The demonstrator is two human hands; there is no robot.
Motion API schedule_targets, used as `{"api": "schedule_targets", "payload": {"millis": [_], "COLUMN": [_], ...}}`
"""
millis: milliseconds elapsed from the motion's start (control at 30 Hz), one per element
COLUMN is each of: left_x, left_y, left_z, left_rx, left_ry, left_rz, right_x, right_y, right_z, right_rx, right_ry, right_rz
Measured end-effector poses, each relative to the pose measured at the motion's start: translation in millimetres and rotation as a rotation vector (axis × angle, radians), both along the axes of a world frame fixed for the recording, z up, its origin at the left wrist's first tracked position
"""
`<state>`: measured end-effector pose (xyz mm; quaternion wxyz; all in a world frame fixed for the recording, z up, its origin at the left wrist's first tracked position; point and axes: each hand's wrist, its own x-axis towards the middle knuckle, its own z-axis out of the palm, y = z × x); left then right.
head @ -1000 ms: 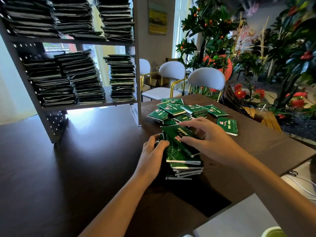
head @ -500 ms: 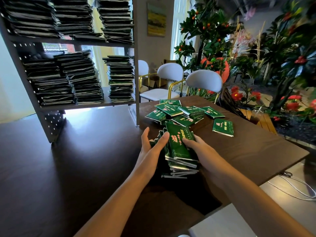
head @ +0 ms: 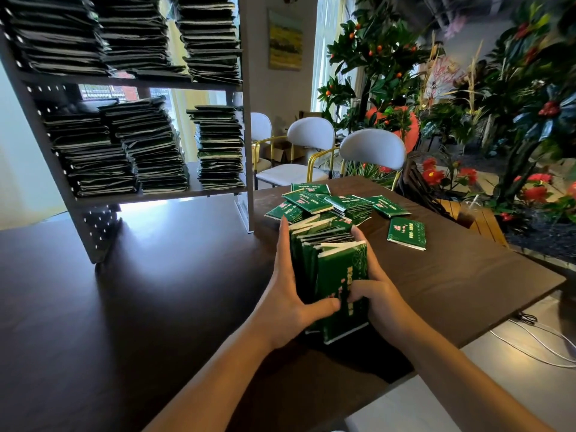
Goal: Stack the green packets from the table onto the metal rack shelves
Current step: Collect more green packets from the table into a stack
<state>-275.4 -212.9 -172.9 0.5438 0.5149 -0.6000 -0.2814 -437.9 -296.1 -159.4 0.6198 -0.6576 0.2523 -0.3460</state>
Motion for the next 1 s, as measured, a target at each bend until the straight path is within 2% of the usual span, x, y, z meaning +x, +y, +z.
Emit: {"api": "schedule_targets", "payload": {"millis": [167,267,500,700,833,1000], "left_x": [-5,-5,-1,-1,-1,2], "left_y": [-2,-3,-4,-5,-5,-4], "left_z": [0,-1,-9,-7,4,4], "left_rx": [-0.05,-0.081,0.065,0.06,0.063,0.162], "left_ry": [-0.132,-0.137,0.036,0.142,0.329,0.447], "left_rz": [-0.014,-0.016,-0.155,-0.126,-0.111,-0.105], "right_x": [-1,-1,0,0,0,-4], "right_y": [3,4,-2,0,0,-4], "right_z": [-4,-2,-8,-4,7,11], "right_rx": [-0.042,-0.054,-0.043,-0.038,-0.074,-0.075], "right_ry": [-0.061,-0.13,-0.102,-0.107,-0.061,0.011], "right_rz": [0.014,0.011,0.044,0.061,0.086,0.039]}}
